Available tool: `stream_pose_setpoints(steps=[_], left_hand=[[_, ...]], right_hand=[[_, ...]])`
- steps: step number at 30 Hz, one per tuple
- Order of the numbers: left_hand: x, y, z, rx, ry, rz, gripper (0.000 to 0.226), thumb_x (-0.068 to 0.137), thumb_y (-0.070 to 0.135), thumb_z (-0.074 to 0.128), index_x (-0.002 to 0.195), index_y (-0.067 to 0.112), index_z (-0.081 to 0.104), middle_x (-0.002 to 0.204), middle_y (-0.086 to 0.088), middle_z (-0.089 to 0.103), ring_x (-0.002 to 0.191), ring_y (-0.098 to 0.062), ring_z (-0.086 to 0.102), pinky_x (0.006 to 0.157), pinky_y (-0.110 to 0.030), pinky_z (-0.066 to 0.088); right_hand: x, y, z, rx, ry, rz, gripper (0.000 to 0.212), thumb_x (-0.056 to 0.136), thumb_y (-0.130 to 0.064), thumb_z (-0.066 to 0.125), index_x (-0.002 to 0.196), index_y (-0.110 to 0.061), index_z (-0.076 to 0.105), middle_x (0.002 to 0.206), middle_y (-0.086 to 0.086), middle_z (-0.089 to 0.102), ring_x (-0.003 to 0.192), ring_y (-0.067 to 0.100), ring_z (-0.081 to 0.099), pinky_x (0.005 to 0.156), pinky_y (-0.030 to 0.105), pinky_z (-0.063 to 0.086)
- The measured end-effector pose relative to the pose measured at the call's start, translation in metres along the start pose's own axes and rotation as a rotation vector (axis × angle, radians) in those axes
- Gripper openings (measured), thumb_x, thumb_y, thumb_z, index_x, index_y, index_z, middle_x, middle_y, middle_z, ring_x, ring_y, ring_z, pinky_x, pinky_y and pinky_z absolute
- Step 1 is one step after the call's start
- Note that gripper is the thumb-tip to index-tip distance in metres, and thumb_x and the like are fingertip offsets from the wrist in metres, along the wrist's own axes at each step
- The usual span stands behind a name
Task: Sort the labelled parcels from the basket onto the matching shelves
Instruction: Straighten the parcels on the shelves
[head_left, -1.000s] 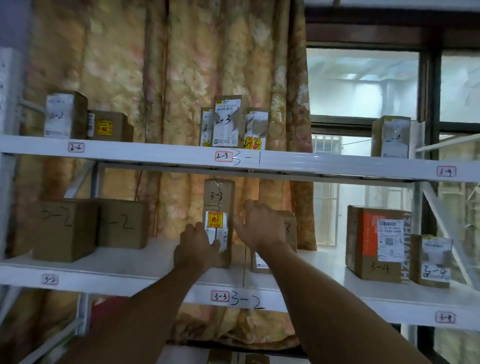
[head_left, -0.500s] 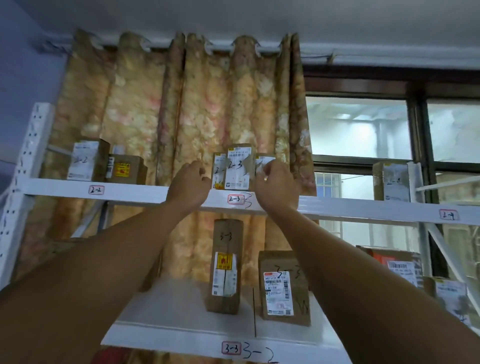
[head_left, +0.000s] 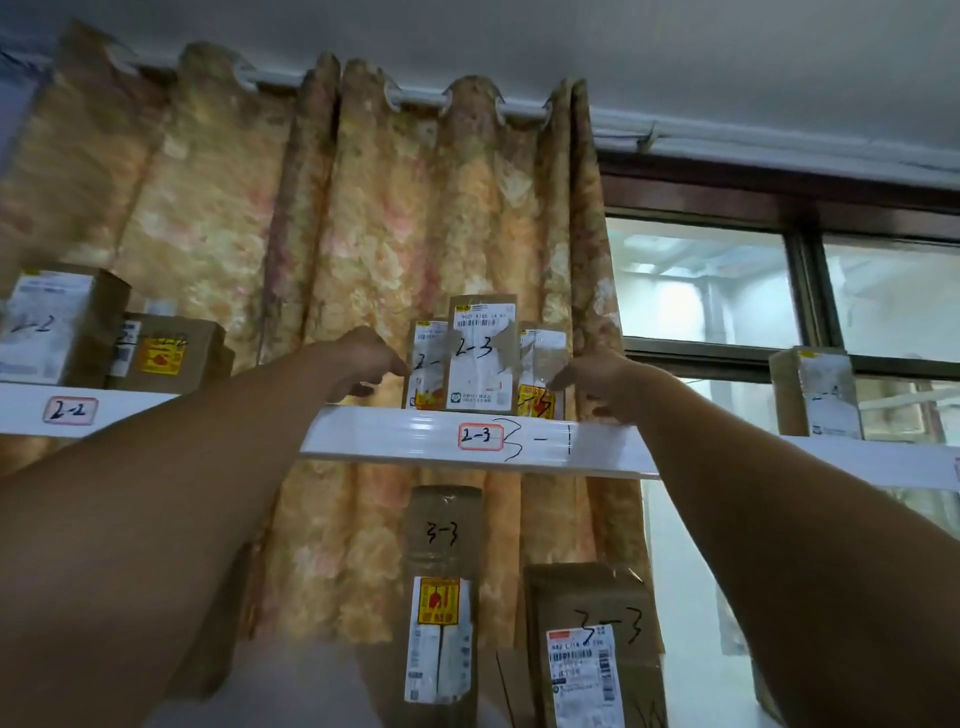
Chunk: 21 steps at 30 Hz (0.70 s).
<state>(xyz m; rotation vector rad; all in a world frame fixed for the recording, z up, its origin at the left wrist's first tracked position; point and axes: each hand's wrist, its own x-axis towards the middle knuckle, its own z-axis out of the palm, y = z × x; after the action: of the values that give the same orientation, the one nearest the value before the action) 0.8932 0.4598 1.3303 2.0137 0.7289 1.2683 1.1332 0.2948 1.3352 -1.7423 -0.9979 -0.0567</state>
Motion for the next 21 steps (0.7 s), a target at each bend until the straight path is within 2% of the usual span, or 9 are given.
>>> stream_pose_setpoints(steps=[2,4,6,8,10,14,18,19,21], left_hand=[[0.012,-0.001,0.006,0.002,-0.067,-0.035,0.040,0.087,0.009,0.077,0.113,0.009,0.047,0.126,-0.012,0.055,0.118,-0.028,0.055,0.093,-0.046,0.053],[0.024,-0.007,0.013,0.029,-0.133,-0.077,0.036,0.083,0.009,0.080,0.109,0.001,0.059,0.127,-0.013,0.060,0.114,-0.029,0.056,0.084,-0.046,0.054],[0.036,-0.013,0.021,0.051,-0.182,-0.100,0.037,0.078,0.010,0.083,0.112,0.004,0.069,0.124,-0.015,0.067,0.111,-0.030,0.062,0.084,-0.044,0.055],[0.040,-0.014,0.027,0.049,-0.202,-0.106,0.027,0.082,0.006,0.077,0.108,0.003,0.071,0.116,-0.016,0.072,0.105,-0.032,0.067,0.086,-0.046,0.056],[0.043,-0.012,0.032,0.046,-0.199,-0.106,0.010,0.089,0.001,0.067,0.098,0.003,0.071,0.106,-0.015,0.072,0.094,-0.030,0.066,0.074,-0.042,0.056],[0.047,-0.010,0.033,0.077,-0.249,-0.126,0.013,0.092,-0.004,0.060,0.099,0.002,0.069,0.100,-0.015,0.072,0.083,-0.027,0.065,0.069,-0.038,0.055],[0.052,-0.006,0.030,0.147,-0.248,-0.113,0.014,0.097,-0.005,0.057,0.094,0.004,0.067,0.065,-0.004,0.073,0.056,-0.017,0.065,0.044,-0.023,0.051],[0.054,-0.006,0.031,0.154,-0.248,-0.111,0.014,0.098,-0.005,0.056,0.095,0.004,0.067,0.062,-0.002,0.073,0.052,-0.015,0.065,0.041,-0.021,0.049],[0.057,-0.005,0.034,0.181,-0.249,-0.110,0.015,0.098,-0.006,0.055,0.097,0.004,0.066,0.071,-0.005,0.073,0.056,-0.016,0.065,0.041,-0.020,0.050]], right_hand=[[0.002,0.003,-0.001,0.008,-0.104,0.025,0.070,0.068,-0.027,0.088,0.131,-0.012,0.060,0.131,0.010,0.062,0.113,0.029,0.060,0.104,0.048,0.049],[0.010,0.006,0.001,0.010,-0.167,0.022,0.068,0.066,-0.026,0.091,0.127,-0.013,0.063,0.127,0.007,0.066,0.112,0.028,0.065,0.105,0.049,0.051],[0.017,0.007,0.005,0.001,-0.181,0.004,0.052,0.076,-0.020,0.089,0.121,-0.008,0.066,0.120,0.010,0.072,0.108,0.028,0.070,0.105,0.049,0.052],[0.025,0.008,0.007,-0.021,-0.167,-0.015,0.043,0.081,-0.018,0.086,0.118,-0.005,0.069,0.115,0.011,0.075,0.106,0.028,0.072,0.105,0.049,0.053],[0.033,0.011,0.009,-0.017,-0.204,-0.029,0.043,0.081,-0.020,0.087,0.118,-0.006,0.070,0.115,0.009,0.076,0.106,0.027,0.073,0.104,0.052,0.053],[0.043,0.013,0.012,-0.036,-0.276,-0.057,0.042,0.084,-0.021,0.085,0.121,-0.005,0.071,0.118,0.006,0.076,0.108,0.025,0.073,0.103,0.045,0.054],[0.055,0.015,0.010,-0.094,-0.287,-0.031,0.044,0.085,-0.021,0.084,0.123,-0.006,0.069,0.123,0.005,0.072,0.109,0.025,0.070,0.108,0.048,0.050],[0.057,0.015,0.010,-0.132,-0.289,-0.021,0.044,0.086,-0.022,0.083,0.124,-0.008,0.068,0.123,0.003,0.071,0.107,0.023,0.069,0.110,0.050,0.048],[0.061,0.015,0.012,-0.216,-0.287,-0.019,0.043,0.089,-0.025,0.081,0.127,-0.013,0.064,0.121,-0.001,0.069,0.101,0.019,0.068,0.112,0.052,0.044]])
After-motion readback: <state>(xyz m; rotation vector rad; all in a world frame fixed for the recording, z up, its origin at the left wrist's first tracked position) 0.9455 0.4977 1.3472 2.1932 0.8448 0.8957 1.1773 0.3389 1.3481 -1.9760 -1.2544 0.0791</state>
